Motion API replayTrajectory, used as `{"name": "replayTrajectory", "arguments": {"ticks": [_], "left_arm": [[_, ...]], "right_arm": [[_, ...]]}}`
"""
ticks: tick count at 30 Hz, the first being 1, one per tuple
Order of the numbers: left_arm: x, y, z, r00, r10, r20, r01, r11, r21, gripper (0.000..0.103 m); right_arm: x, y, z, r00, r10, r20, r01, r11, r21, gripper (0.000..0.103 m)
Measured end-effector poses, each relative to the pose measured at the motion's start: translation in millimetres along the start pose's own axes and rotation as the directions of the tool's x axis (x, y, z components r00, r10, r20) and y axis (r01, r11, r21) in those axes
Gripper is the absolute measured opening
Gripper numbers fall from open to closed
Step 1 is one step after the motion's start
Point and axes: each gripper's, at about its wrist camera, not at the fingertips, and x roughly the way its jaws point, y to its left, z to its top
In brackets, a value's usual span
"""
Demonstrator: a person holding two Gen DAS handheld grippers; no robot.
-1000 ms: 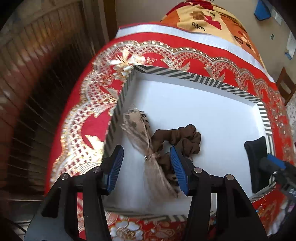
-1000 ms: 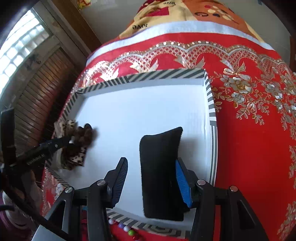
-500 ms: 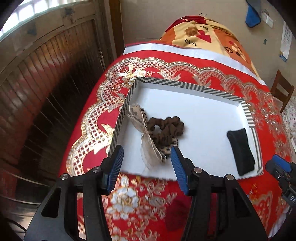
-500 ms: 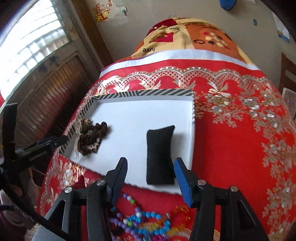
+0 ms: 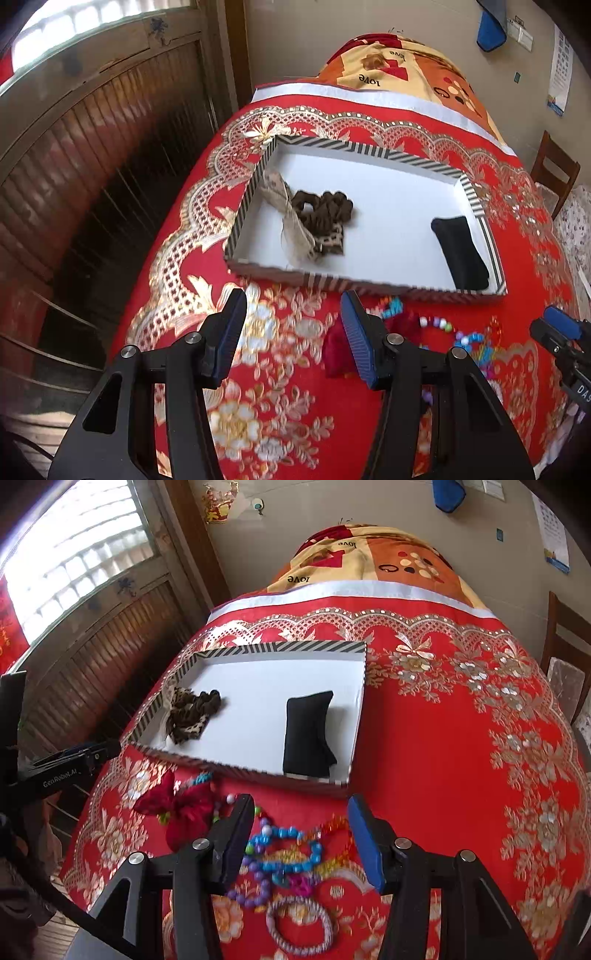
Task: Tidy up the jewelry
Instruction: 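Withdraw both tools from tray back toward jewelry pile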
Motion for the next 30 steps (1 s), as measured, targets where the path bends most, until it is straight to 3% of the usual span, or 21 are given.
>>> {"name": "replayTrajectory", "arguments": {"ticks": [16, 24, 30], "left_arm": [[-17.2, 8.4, -45.8, 0.998, -0.035, -0.059, 0.030, 0.997, -0.073, 0.053], [-12.0, 7.0, -50.5, 0.988, -0.115, -0.099, 0.102, 0.987, -0.126, 0.053], [0.6, 5.2, -45.4, 0.973, -0.185, -0.138, 0.164, 0.975, -0.152, 0.053]], "right_arm": [[-22.5, -10.9, -41.7, 0.999, 0.004, -0.031, -0.005, 1.000, -0.004, 0.051], [-9.0, -27.7, -61.8, 0.997, -0.015, -0.082, 0.016, 1.000, 0.010, 0.051], [3.7, -35.7, -58.2, 0.996, -0.016, -0.088, 0.019, 0.999, 0.033, 0.051]]}}
